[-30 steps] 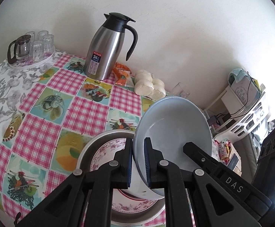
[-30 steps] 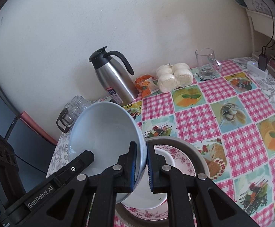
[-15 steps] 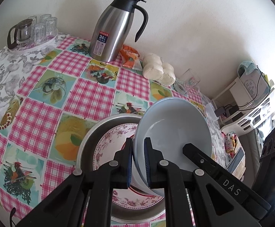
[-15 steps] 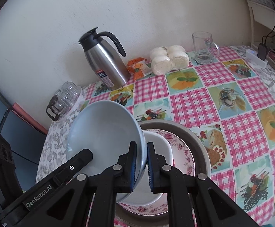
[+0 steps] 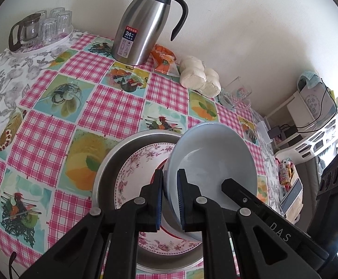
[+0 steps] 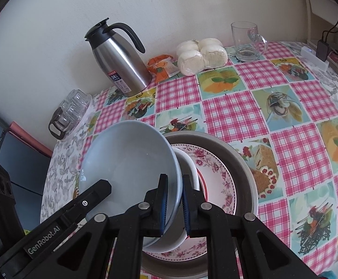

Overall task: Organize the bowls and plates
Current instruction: 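Lower the pale blue bowl into the white bowl with the right tool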

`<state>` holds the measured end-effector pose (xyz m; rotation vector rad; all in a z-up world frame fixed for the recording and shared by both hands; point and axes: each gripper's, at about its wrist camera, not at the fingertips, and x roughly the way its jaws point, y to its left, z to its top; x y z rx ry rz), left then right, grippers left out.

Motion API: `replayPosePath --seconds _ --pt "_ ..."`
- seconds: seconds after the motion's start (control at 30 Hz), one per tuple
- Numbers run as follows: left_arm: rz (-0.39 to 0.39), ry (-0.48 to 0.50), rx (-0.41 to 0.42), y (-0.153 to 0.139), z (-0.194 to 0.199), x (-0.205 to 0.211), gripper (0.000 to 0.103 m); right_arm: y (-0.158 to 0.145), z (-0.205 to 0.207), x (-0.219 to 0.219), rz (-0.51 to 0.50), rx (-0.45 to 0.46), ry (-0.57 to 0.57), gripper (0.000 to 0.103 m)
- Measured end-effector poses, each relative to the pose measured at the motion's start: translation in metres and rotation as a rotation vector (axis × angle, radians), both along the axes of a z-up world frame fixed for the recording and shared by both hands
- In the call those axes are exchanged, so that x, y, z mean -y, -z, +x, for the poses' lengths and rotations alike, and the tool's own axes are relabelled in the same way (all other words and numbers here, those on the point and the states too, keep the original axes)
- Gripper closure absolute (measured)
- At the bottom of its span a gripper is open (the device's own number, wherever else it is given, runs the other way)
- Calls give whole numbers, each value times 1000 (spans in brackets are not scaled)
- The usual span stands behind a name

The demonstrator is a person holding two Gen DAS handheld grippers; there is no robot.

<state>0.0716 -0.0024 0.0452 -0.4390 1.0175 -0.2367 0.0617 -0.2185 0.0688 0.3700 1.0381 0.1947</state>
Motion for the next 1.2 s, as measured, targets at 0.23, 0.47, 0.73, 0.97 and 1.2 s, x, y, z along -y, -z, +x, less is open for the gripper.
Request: replayPosePath --seconds 0.23,0.47,0.73,0.97,1.2 --pt "-9 -5 3 -1 -1 -2 92 -1 -1 2 5 -7 6 88" --pt "-8 -8 12 -3 -2 -3 92 -3 -1 -1 -15 -16 -12 85" --pt "-11 -9 12 -4 -1 -3 92 -7 -3 -2 -29 -14 -25 79" --pt "-9 -14 20 -3 -2 -3 92 -7 -4 -2 -24 -13 -26 78" --pt "-13 -28 32 -2 -1 -6 94 -12 -5 3 -14 4 -15 76"
